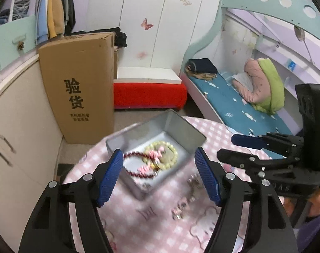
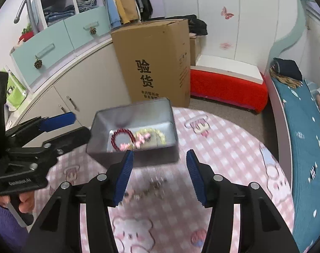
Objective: Organize jewelry
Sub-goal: 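Move both open grippers back toward the pearl earrings on the table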
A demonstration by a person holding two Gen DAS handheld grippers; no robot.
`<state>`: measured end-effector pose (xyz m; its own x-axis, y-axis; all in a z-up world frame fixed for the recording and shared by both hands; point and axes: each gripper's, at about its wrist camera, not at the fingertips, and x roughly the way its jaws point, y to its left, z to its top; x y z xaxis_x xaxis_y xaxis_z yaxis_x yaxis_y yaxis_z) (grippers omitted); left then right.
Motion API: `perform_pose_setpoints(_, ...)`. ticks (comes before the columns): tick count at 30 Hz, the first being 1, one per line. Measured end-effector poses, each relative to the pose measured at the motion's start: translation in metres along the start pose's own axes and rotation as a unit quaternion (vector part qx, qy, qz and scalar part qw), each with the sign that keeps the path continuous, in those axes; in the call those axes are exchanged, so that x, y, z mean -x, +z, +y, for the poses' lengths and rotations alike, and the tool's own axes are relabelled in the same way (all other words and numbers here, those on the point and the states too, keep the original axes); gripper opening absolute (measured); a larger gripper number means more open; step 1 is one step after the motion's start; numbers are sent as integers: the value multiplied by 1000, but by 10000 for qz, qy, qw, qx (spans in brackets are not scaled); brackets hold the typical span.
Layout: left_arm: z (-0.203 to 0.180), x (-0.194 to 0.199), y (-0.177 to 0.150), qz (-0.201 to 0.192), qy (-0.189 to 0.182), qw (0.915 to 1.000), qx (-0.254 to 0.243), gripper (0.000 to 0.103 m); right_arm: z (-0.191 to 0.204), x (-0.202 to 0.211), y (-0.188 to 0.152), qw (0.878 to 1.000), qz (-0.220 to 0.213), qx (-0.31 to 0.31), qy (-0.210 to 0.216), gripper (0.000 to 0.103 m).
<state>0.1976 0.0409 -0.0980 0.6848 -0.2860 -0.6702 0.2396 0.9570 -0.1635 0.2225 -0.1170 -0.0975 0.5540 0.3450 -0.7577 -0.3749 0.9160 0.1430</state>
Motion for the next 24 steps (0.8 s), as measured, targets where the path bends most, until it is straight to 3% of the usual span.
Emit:
perform_pose_setpoints(7, -27, 8, -49, 112, 4, 9994, -323, 68, -19, 4, -45, 9993, 113, -360, -49, 51)
perform_pose_setpoints(17, -42, -36, -86, 710, 51, 9971, -252, 67, -34, -7, -89, 9962, 298, -811, 88, 51)
perform_pose_setpoints(18, -42, -39, -87, 732, 83, 9969, -277, 66, -35, -7, -91, 9960, 309, -830, 99, 51)
perform_pose_setpoints(20, -43, -46, -88, 850, 128, 9958, -313, 49, -37, -8, -95, 9957, 319, -867, 98, 51)
perform_pose_setpoints(24, -39, -58, -91, 1025, 146, 9943, -261, 43, -40, -7, -94, 9953, 288, -915, 135, 52)
